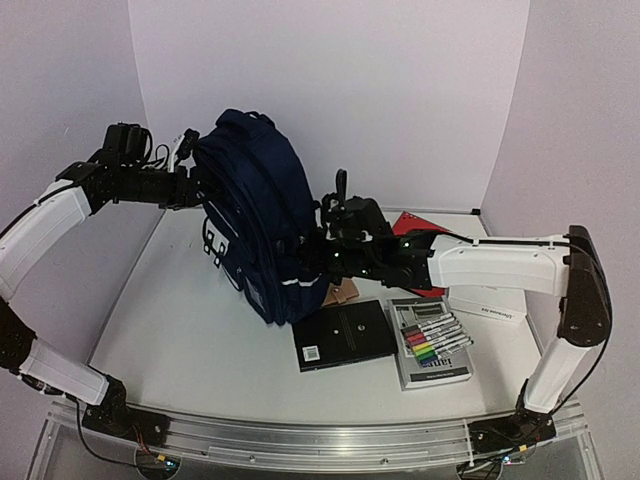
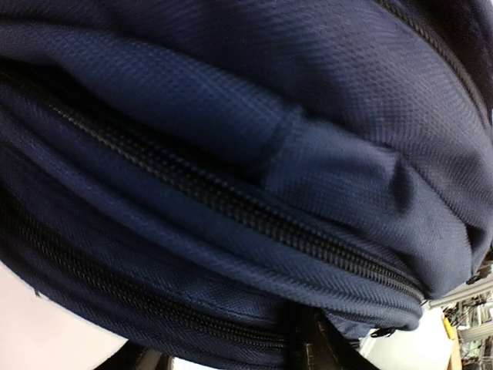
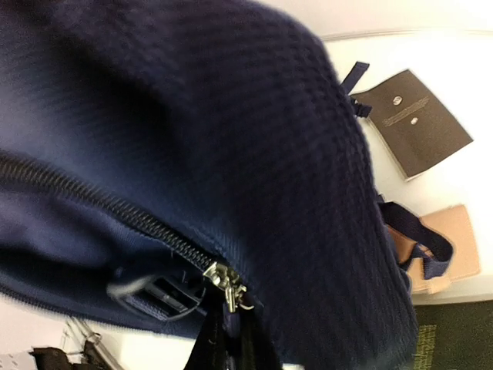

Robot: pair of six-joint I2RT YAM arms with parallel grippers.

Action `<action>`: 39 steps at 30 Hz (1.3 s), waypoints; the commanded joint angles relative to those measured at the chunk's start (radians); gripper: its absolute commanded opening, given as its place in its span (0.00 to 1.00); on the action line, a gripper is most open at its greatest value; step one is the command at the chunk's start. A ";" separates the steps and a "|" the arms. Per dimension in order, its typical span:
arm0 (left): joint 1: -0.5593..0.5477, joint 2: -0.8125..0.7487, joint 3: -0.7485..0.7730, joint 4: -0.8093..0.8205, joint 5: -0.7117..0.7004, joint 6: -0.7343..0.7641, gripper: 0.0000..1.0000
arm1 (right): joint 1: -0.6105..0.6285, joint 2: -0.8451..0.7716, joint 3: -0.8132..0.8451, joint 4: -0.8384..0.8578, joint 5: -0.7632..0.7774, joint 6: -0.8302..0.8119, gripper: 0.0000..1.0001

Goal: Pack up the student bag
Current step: Adjust the student bag at the center of the board.

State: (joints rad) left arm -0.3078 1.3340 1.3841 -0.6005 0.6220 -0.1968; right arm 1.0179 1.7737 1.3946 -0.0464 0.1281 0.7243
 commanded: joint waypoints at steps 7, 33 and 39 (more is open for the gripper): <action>-0.002 0.009 -0.013 0.011 -0.078 -0.114 0.19 | 0.000 -0.196 0.016 -0.068 0.044 -0.105 0.32; -0.001 0.034 0.114 -0.039 -0.048 -0.104 0.00 | 0.071 0.023 0.140 -0.256 0.161 -0.077 0.35; 0.000 0.038 0.112 -0.038 -0.044 -0.104 0.00 | 0.071 0.053 0.190 -0.253 0.166 -0.120 0.30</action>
State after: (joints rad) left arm -0.3084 1.3673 1.4513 -0.6571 0.5823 -0.3408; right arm 1.0901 1.8022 1.5146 -0.3039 0.2584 0.6386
